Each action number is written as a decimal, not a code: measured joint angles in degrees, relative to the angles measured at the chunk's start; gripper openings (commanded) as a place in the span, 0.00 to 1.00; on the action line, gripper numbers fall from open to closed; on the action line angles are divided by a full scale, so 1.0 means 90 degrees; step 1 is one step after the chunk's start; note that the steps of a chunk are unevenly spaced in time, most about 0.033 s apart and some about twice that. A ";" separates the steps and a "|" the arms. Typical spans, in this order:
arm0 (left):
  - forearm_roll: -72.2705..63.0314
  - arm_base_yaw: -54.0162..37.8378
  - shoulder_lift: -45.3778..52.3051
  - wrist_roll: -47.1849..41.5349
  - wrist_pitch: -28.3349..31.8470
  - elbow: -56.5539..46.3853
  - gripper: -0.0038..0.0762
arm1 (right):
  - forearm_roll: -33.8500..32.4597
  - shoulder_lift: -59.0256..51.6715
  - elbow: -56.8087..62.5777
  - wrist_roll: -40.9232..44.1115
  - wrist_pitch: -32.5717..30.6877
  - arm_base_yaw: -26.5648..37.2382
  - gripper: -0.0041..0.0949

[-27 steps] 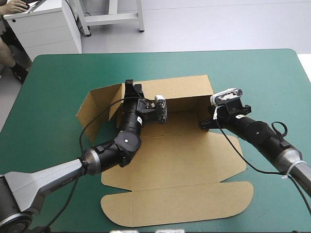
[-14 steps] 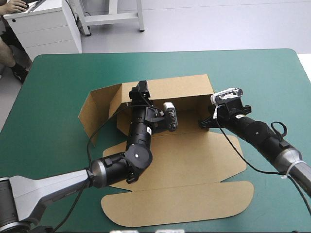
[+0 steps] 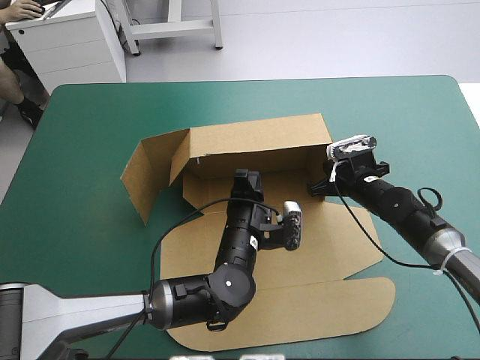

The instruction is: Fold the box

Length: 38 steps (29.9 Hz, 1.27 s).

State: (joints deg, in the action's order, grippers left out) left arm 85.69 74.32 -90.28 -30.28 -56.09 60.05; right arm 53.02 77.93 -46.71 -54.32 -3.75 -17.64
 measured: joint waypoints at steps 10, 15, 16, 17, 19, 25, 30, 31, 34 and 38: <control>-0.5402 -0.0783 0.0246 0.4326 0.0456 0.1768 0.06 | 0.0000 0.0000 -0.0006 0.0000 -0.0064 0.0000 0.02; -0.7710 -0.2365 0.0274 0.5586 -0.0218 0.3347 0.06 | 0.0000 0.0000 -0.0006 0.0000 -0.0069 0.0000 0.02; -0.8136 -0.2781 0.0281 0.5717 -0.0300 0.3617 0.06 | 0.0000 0.0000 -0.0006 0.0000 -0.0069 0.0000 0.02; -0.8465 -0.3130 0.0288 0.5792 -0.0344 0.3809 0.06 | 0.0000 0.0000 -0.0006 0.0000 -0.0069 0.0000 0.02; -0.9268 -0.4138 0.0294 0.5868 -0.0404 0.4186 0.06 | 0.0000 0.0000 -0.0006 0.0000 -0.0069 0.0000 0.02; -1.1900 -0.6885 0.0292 0.5880 -0.0456 0.4352 0.06 | 0.0000 0.0000 -0.0006 0.0000 -0.0083 0.0000 0.02; -1.3609 -0.8850 0.0292 0.5973 -0.0456 0.3744 0.06 | 0.0000 0.0000 -0.0006 0.0000 -0.0089 0.0000 0.02; -1.3725 -0.9169 0.0292 0.5974 -0.0462 0.3543 0.06 | 0.0000 0.0000 -0.0006 0.0000 -0.0089 0.0000 0.02; -1.3866 -0.9851 0.0292 0.5979 -0.0512 0.2829 0.06 | -0.0006 0.0000 -0.0006 0.0000 -0.0089 0.0000 0.02; -1.4210 -1.0560 0.0292 0.6071 -0.0341 0.1859 0.06 | -0.0006 0.0000 -0.0006 0.0000 -0.0089 0.0000 0.02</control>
State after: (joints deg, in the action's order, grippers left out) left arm -42.20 -20.72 -87.65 24.36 -59.16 76.79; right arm 52.96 77.93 -46.76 -54.32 -4.55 -17.64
